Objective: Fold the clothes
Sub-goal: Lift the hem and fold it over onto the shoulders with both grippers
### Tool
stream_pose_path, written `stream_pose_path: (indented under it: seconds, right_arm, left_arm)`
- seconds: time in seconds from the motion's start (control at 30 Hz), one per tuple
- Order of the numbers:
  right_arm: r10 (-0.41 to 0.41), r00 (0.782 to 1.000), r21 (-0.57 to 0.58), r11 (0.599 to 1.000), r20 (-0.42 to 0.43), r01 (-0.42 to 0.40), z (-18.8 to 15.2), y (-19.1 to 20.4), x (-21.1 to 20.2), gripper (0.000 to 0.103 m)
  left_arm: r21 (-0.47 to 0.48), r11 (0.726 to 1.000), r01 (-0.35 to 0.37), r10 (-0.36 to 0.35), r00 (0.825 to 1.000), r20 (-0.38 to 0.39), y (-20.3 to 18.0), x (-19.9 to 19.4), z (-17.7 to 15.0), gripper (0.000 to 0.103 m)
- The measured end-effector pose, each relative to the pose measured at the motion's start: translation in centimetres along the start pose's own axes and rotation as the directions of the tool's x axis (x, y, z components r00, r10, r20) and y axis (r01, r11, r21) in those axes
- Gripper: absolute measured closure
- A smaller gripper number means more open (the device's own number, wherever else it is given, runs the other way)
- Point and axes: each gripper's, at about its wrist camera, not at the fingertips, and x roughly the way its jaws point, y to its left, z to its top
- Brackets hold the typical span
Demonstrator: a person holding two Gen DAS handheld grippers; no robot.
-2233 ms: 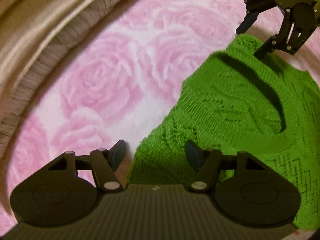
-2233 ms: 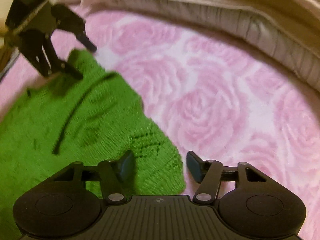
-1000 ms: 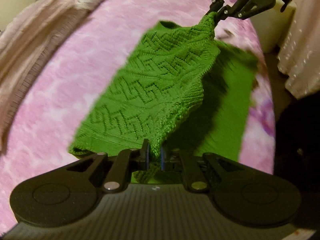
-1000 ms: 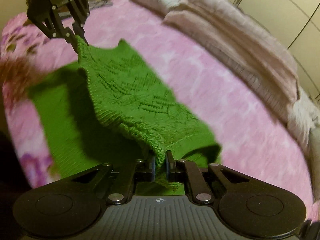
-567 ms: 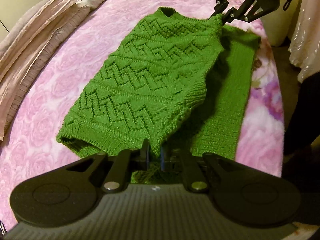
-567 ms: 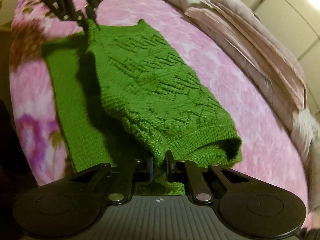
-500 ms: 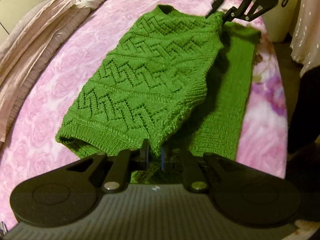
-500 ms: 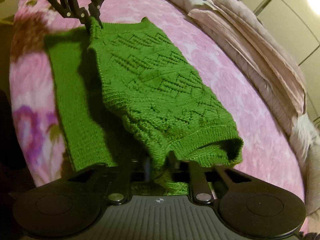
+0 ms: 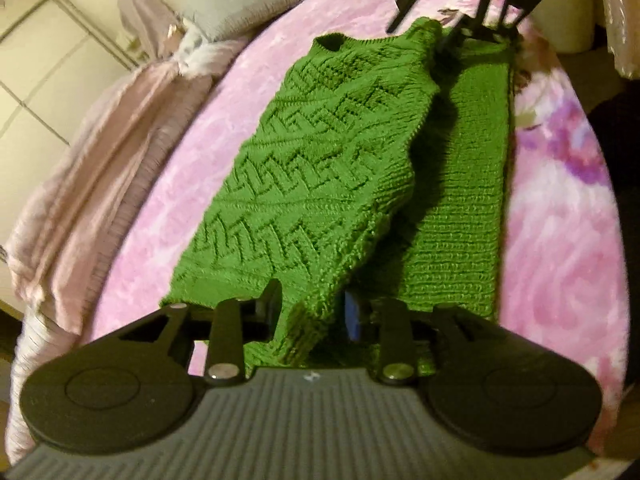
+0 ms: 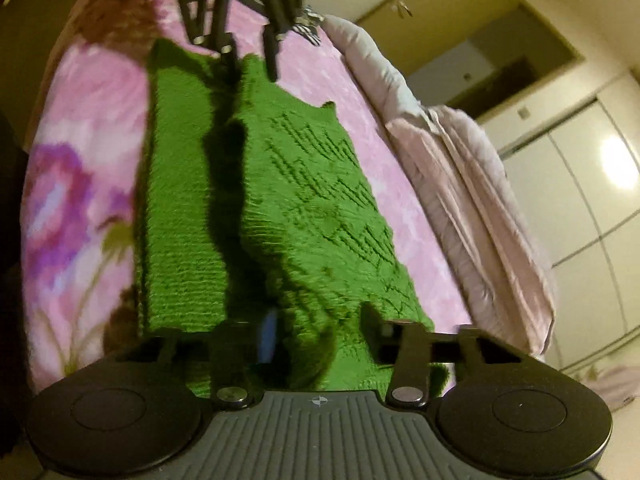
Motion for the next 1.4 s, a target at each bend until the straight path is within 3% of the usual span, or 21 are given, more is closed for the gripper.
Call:
stream_pose_path:
  seconds: [0.2, 0.27, 0.37, 0.53, 0.6, 0.77, 0.83, 0.87, 0.9, 0.97, 1.23, 1.4]
  right_arm:
    - [-0.095, 0.995, -0.01, 0.995, -0.007, 0.095, -0.3, 2.2, 0.4, 0.097]
    - [-0.121, 0.992, 0.02, 0.992, -0.034, 0.122, 0.1, 2.6, 0.5, 0.097]
    - [-0.121, 0.989, 0.017, 0.992, -0.081, 0.123, 0.8, 2.9, 0.8, 0.097]
    - [-0.13, 0.982, -0.089, 0.989, -0.141, 0.118, 1.6, 3.6, 1.4, 0.088]
    - [-0.135, 0.978, -0.149, 0.983, -0.159, 0.111, 1.4, 4.3, 1.6, 0.073]
    - [-0.154, 0.971, -0.194, 0.974, -0.184, 0.118, 0.7, 4.7, 1.9, 0.072]
    - [-0.164, 0.969, -0.194, 0.973, -0.186, 0.127, 0.4, 4.4, 2.1, 0.074]
    - [-0.163, 0.967, -0.189, 0.974, -0.193, 0.127, 0.2, 4.4, 2.0, 0.083]
    - [-0.163, 0.965, -0.173, 0.977, -0.204, 0.128, 0.0, 4.1, 2.2, 0.098]
    - [-0.145, 0.965, -0.125, 0.985, -0.218, 0.12, -0.2, 3.4, 2.3, 0.099]
    - [-0.216, 0.954, 0.003, 0.975, -0.206, 0.222, 1.2, 0.2, -1.8, 0.1]
    - [-0.138, 0.96, 0.002, 0.99, -0.246, 0.143, 0.3, 2.6, -0.7, 0.1]
  left_arm:
    - [0.135, 0.988, -0.075, 0.067, 0.996, 0.063, -1.9, 0.2, 0.2, 0.077]
    - [0.121, 0.99, -0.069, 0.063, 0.997, 0.05, -2.2, 0.3, 0.4, 0.087]
    - [0.115, 0.991, -0.064, 0.062, 0.998, 0.025, -2.7, 0.2, 0.5, 0.091]
    - [0.098, 0.992, -0.083, 0.082, 0.997, 0.012, -3.0, 0.1, 0.5, 0.089]
    - [0.095, 0.991, -0.094, 0.093, 0.996, 0.017, -3.2, 0.0, 0.6, 0.086]
    - [0.096, 0.99, -0.107, 0.104, 0.994, 0.036, -3.4, 0.1, 0.5, 0.084]
    - [0.111, 0.988, -0.112, 0.109, 0.994, 0.033, -3.5, 0.4, 0.4, 0.084]
    - [0.116, 0.987, -0.111, 0.108, 0.994, 0.029, -3.6, 0.6, 0.3, 0.086]
    - [0.116, 0.987, -0.107, 0.105, 0.994, 0.026, -3.6, 0.7, 0.2, 0.089]
    - [0.101, 0.989, -0.105, 0.103, 0.994, 0.028, -3.6, 0.4, 0.3, 0.097]
    - [0.058, 0.99, -0.131, 0.124, 0.986, 0.114, -3.5, -4.9, 1.6, 0.098]
    - [0.085, 0.992, -0.091, 0.086, 0.995, 0.058, -6.0, -3.0, 0.4, 0.098]
